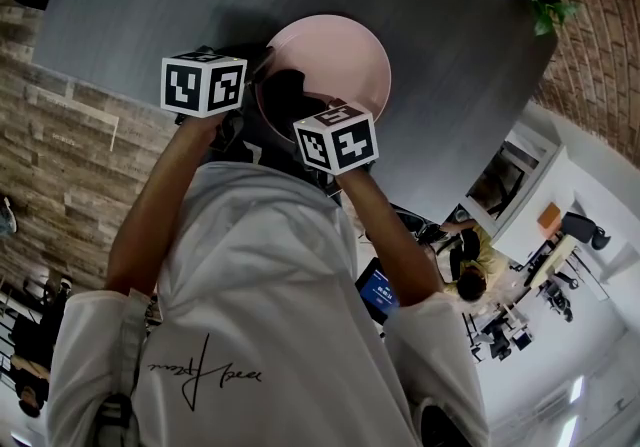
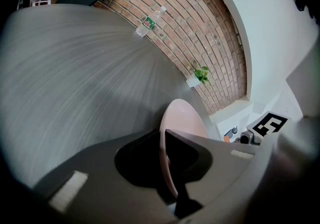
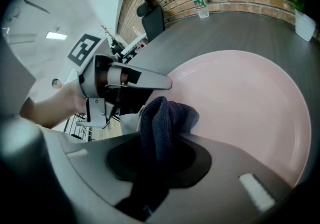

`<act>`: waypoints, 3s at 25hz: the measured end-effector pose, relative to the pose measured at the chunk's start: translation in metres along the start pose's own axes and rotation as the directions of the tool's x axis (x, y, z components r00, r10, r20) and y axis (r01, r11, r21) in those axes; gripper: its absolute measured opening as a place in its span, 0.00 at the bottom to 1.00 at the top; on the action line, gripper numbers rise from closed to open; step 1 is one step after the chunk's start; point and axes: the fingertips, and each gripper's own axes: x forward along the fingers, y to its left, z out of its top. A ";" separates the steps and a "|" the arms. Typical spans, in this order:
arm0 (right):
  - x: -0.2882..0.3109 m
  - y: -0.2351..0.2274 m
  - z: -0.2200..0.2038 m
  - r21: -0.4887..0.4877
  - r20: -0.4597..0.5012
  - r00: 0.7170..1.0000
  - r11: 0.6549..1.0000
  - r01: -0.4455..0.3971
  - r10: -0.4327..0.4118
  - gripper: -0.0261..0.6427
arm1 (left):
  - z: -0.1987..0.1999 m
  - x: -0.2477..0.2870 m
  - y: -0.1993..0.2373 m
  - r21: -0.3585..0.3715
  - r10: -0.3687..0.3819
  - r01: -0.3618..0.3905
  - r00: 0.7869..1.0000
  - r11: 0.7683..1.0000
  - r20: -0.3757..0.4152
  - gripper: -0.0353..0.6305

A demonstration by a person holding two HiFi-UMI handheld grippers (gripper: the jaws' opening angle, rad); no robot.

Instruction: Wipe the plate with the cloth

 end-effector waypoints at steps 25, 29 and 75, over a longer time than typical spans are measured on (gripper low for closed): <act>-0.013 -0.006 -0.024 -0.047 -0.111 0.992 0.996 -0.072 0.066 0.18 | -0.005 0.003 -0.002 -0.023 -0.005 0.004 1.000 1.000 -0.013 0.13; -0.014 -0.007 -0.028 -0.056 -0.128 0.989 0.995 -0.079 0.072 0.18 | -0.004 0.002 -0.001 -0.015 0.000 0.000 1.000 1.000 -0.007 0.13; -0.062 -0.075 -0.043 -0.067 -0.201 0.979 0.998 0.016 -0.029 0.19 | -0.009 0.001 -0.002 -0.017 0.004 -0.004 1.000 1.000 -0.022 0.13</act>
